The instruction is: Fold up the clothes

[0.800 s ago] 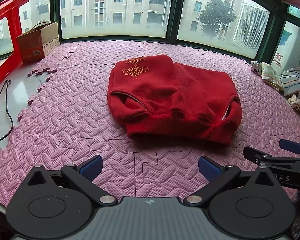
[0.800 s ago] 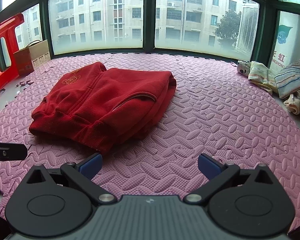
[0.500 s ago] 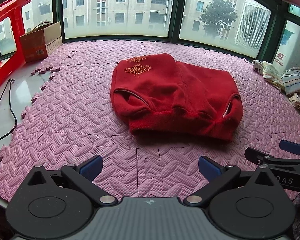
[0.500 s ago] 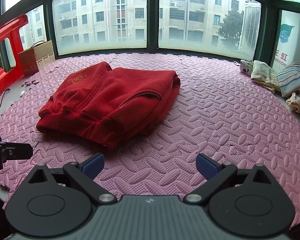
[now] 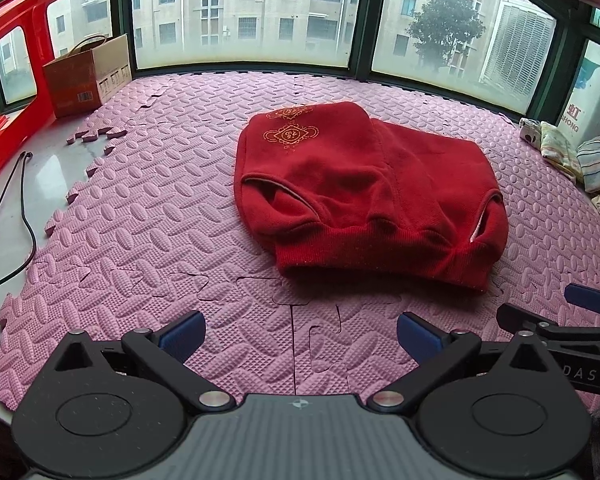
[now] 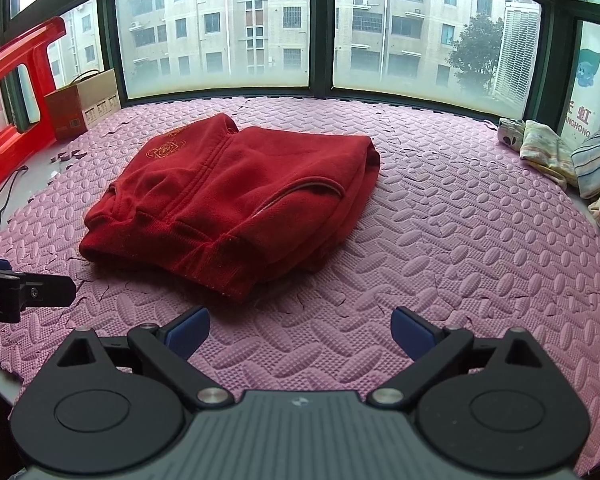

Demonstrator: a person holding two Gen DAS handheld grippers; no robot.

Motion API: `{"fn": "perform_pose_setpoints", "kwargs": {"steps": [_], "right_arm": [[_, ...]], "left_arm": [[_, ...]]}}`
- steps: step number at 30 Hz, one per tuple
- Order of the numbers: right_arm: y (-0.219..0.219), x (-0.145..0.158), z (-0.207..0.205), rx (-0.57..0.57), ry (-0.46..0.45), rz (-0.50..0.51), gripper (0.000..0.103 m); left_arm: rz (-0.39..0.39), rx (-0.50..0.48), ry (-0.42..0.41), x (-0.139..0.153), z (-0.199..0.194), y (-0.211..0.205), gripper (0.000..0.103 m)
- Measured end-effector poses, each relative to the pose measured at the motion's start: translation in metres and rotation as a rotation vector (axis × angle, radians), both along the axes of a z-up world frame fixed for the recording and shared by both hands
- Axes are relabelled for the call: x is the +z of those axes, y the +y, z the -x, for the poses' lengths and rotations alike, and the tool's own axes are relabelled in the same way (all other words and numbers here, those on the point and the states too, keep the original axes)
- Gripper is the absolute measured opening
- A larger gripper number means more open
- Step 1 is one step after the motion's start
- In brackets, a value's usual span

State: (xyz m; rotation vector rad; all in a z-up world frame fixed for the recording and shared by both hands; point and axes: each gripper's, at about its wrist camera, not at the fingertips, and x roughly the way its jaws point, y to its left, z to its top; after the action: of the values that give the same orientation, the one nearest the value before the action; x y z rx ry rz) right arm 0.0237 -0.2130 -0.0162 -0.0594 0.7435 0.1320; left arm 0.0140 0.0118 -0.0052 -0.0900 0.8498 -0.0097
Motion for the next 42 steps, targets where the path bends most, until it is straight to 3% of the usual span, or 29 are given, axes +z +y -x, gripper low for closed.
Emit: {"fn": "perform_pose_setpoints", "kwargs": {"steps": [15, 23, 27, 30, 34, 37, 40, 42], "right_arm": [[0.004, 0.005, -0.031, 0.049, 0.036, -0.045, 0.084], [-0.001, 0.004, -0.058, 0.045, 0.084, -0.126, 0.078], [-0.002, 0.000, -0.066, 0.058, 0.113, -0.165, 0.066], [0.000, -0.002, -0.068, 0.077, 0.123, -0.173, 0.061], [-0.001, -0.001, -0.067, 0.094, 0.129, -0.194, 0.046], [-0.002, 0.003, -0.066, 0.099, 0.124, -0.210, 0.037], [-0.006, 0.012, -0.067, 0.098, 0.110, -0.234, 0.025], [-0.009, 0.020, -0.067, 0.101, 0.097, -0.261, 0.022]], "left_arm": [[-0.006, 0.046, -0.007, 0.005, -0.039, 0.021, 0.102], [0.046, 0.054, 0.006, 0.007, -0.071, 0.033, 0.098], [0.068, 0.060, 0.053, -0.004, -0.088, 0.035, 0.096], [0.122, 0.049, 0.094, -0.013, -0.093, 0.038, 0.082], [0.201, 0.011, 0.116, -0.019, -0.094, 0.039, 0.051], [0.214, -0.015, 0.107, -0.016, -0.094, 0.036, 0.033], [0.214, -0.027, 0.092, -0.008, -0.094, 0.035, 0.023], [0.218, -0.034, 0.074, 0.001, -0.093, 0.035, 0.020]]}}
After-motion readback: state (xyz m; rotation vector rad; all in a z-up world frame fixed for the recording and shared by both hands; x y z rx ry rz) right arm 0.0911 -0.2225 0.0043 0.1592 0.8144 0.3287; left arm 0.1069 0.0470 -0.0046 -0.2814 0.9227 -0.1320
